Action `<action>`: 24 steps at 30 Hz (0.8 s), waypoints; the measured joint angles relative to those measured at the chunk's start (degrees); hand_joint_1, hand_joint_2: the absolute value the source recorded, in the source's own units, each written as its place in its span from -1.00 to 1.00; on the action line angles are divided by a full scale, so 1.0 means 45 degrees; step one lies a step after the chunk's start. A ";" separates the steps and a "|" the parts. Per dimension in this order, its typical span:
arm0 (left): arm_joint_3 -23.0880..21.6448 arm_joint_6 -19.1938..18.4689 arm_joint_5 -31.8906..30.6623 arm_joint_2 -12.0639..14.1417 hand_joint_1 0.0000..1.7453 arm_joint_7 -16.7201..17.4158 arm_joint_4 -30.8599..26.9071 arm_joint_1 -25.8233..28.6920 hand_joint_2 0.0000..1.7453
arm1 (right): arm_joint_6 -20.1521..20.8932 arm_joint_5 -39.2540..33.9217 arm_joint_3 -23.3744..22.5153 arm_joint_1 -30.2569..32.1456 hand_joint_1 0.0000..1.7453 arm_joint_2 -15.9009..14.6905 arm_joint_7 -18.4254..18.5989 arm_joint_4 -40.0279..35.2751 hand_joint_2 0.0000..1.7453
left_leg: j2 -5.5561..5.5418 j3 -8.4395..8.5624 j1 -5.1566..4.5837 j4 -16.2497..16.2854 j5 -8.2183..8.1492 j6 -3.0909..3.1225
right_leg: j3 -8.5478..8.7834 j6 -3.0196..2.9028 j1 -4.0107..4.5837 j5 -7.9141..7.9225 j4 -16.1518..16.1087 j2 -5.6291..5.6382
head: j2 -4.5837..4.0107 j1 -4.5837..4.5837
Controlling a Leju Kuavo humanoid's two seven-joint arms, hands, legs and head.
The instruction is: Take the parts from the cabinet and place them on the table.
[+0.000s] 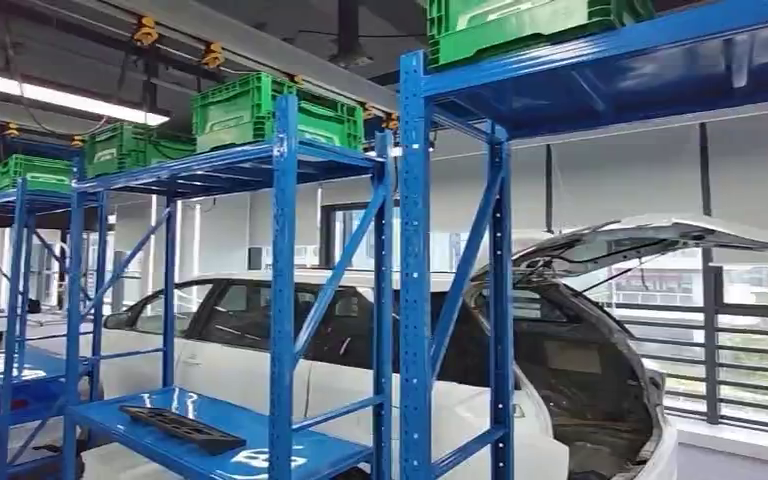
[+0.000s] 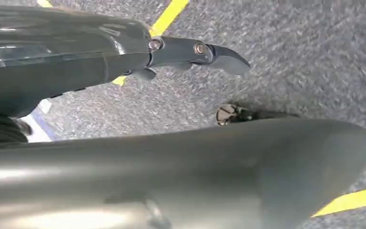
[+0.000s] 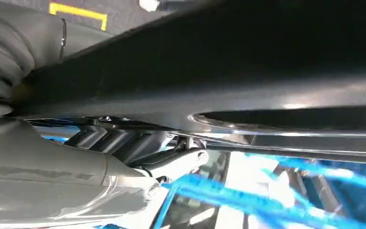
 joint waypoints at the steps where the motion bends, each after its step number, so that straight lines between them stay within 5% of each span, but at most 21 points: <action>1: 0.0029 0.0000 -0.0083 0.0029 -1.00 -0.0034 -0.0015 0.0037 -1.00 | -0.0039 0.0005 -0.0005 -0.0003 1.00 0.0029 -0.0053 0.0000 1.00 | -0.0102 0.0045 0.0108 -0.0087 0.0079 0.0115 | -0.0003 0.0116 -0.0080 -0.0181 0.0063 0.0429 | 0.0005 0.0010; 2: 0.0043 0.0005 -0.0131 0.0078 -1.00 -0.0043 -0.0049 0.0035 -1.00 | -0.0049 0.0005 0.0000 0.0013 1.00 0.0043 -0.0131 0.0005 1.00 | -0.0221 0.0014 0.0120 -0.0095 0.0114 0.0177 | -0.0131 0.0138 -0.0110 -0.0504 0.0401 0.1207 | 0.0005 -0.0005; 3: 0.0053 0.0034 -0.0180 0.0102 -1.00 -0.0048 -0.0092 0.0005 -1.00 | -0.0053 -0.0010 -0.0010 0.0036 1.00 0.0048 -0.0189 0.0015 1.00 | -0.0373 -0.0010 0.0131 -0.0094 0.0145 0.0231 | -0.0514 0.0143 -0.0139 -0.1072 0.1303 0.1608 | 0.0005 -0.0005; 5: 0.0087 0.0131 -0.0189 0.0160 -1.00 -0.0039 -0.0126 -0.0040 -1.00 | -0.0126 0.0005 -0.0029 0.0136 1.00 0.0053 -0.0243 0.0078 1.00 | -0.0750 -0.0037 0.0116 -0.0086 0.0165 0.0262 | -0.1445 0.0160 -0.0138 -0.1968 0.3412 0.1794 | 0.0005 0.0000; 6: 0.0121 0.0160 -0.0170 0.0209 -1.00 -0.0014 -0.0151 -0.0029 -1.00 | -0.0136 0.0019 -0.0029 0.0174 1.00 0.0078 -0.0257 0.0102 1.00 | -0.0910 -0.0035 0.0103 -0.0082 0.0171 0.0271 | -0.1723 0.0163 -0.0139 -0.2039 0.4005 0.1808 | 0.0005 -0.0004; 8: 0.0204 0.0229 -0.0131 0.0282 -1.00 0.0054 -0.0199 0.0002 -1.00 | -0.0136 0.0024 -0.0029 0.0184 1.00 0.0131 -0.0272 0.0121 1.00 | -0.1264 -0.0026 0.0103 -0.0038 0.0174 0.0266 | -0.1492 0.0151 -0.0140 -0.1385 0.3399 0.1836 | 0.0005 -0.0005; 9: 0.0242 0.0238 -0.0126 0.0296 -1.00 0.0083 -0.0199 0.0011 -1.00 | -0.0136 0.0029 -0.0034 0.0176 1.00 0.0145 -0.0277 0.0121 1.00 | -0.1471 -0.0015 0.0105 -0.0007 0.0173 0.0263 | -0.0975 0.0136 -0.0146 -0.0694 0.2261 0.1915 | 0.0005 -0.0004; 10: 0.0282 0.0248 -0.0126 0.0320 -1.00 0.0088 -0.0209 -0.0001 -1.00 | -0.0136 0.0029 -0.0039 0.0168 1.00 0.0150 -0.0281 0.0121 1.00 | -0.1655 -0.0007 0.0106 0.0033 0.0164 0.0246 | -0.0438 0.0096 -0.0160 -0.0053 0.1051 0.2244 | 0.0005 0.0000; 11: 0.0310 0.0248 -0.0126 0.0320 -1.00 0.0088 -0.0214 -0.0007 -1.00 | -0.0136 0.0029 -0.0039 0.0148 1.00 0.0155 -0.0286 0.0121 1.00 | -0.1792 -0.0075 0.0147 0.0053 0.0170 0.0222 | -0.0180 0.0012 -0.0224 0.0030 0.0418 0.3079 | 0.0000 0.0000; 12: 0.0335 0.0258 -0.0126 0.0340 -1.00 0.0088 -0.0238 -0.0071 -1.00 | -0.0131 0.0029 -0.0044 0.0168 1.00 0.0180 -0.0300 0.0126 1.00 | -0.1966 -0.0197 0.0077 0.0162 0.0191 0.0126 | -0.0165 -0.0008 -0.0284 0.0062 0.0199 0.3296 | 0.0000 -0.0005; 15: 0.0379 0.0223 -0.0141 0.0354 -1.00 0.0044 -0.0262 -0.0008 -1.00 | -0.0117 0.0029 -0.0054 0.0102 1.00 0.0243 -0.0330 0.0126 1.00 | -0.2444 -0.0386 0.0223 0.0066 0.0366 -0.0153 | -0.0199 -0.0135 -0.0165 0.0053 0.0191 0.2863 | 0.0005 0.0005; 16: 0.0383 0.0204 -0.0155 0.0364 -1.00 0.0024 -0.0267 0.0005 -1.00 | -0.0082 0.0029 -0.0054 0.0040 1.00 0.0287 -0.0335 0.0126 1.00 | -0.2482 -0.0412 0.0208 0.0133 0.0302 -0.0189 | -0.0167 -0.0248 -0.0303 0.0138 0.0037 0.2614 | 0.0005 0.0005; 18: 0.0383 0.0092 -0.0189 0.0320 -1.00 -0.0053 -0.0267 -0.0003 -1.00 | -0.0005 0.0024 -0.0053 -0.0045 1.00 0.0364 -0.0330 0.0136 1.00 | -0.1232 -0.0813 0.0133 0.1014 -0.0352 -0.0323 | -0.0121 -0.0362 -0.0261 0.0153 -0.0002 0.2263 | 0.0004 0.0010; 20: 0.0383 -0.0010 -0.0199 0.0315 -1.00 -0.0160 -0.0262 -0.0123 -1.00 | 0.0015 0.0044 -0.0063 -0.0044 1.00 0.0364 -0.0247 0.0160 1.00 | -0.0823 -0.1800 0.0220 0.3185 -0.1381 -0.0438 | -0.0128 -0.0376 -0.0193 0.0145 0.0003 0.1780 | 0.0005 0.0010; 21: 0.0383 -0.0039 -0.0209 0.0301 -1.00 -0.0219 -0.0262 -0.0147 -1.00 | 0.0010 0.0088 -0.0058 -0.0055 1.00 0.0369 -0.0223 0.0170 1.00 | -0.0778 -0.2142 0.0255 0.3967 -0.1583 -0.0481 | -0.0131 -0.0370 -0.0189 0.0133 0.0007 0.1564 | 0.0005 0.0010; 22: 0.0383 -0.0063 -0.0209 0.0286 -1.00 -0.0243 -0.0262 -0.0136 -1.00 | 0.0015 0.0112 -0.0049 -0.0064 1.00 0.0374 -0.0218 0.0170 1.00 | -0.0742 -0.2149 0.0285 0.4057 -0.1485 -0.0504 | -0.0118 -0.0355 -0.0191 0.0116 0.0007 0.1373 | 0.0005 0.0010; 24: 0.0383 -0.0131 -0.0243 0.0282 -1.00 -0.0272 -0.0262 -0.0086 -1.00 | 0.0015 0.0136 -0.0029 -0.0100 1.00 0.0374 -0.0199 0.0170 1.00 | -0.0630 -0.1395 0.0339 0.2670 -0.0658 -0.0521 | -0.0065 -0.0306 -0.0198 0.0065 0.0014 0.1067 | 0.0005 0.0010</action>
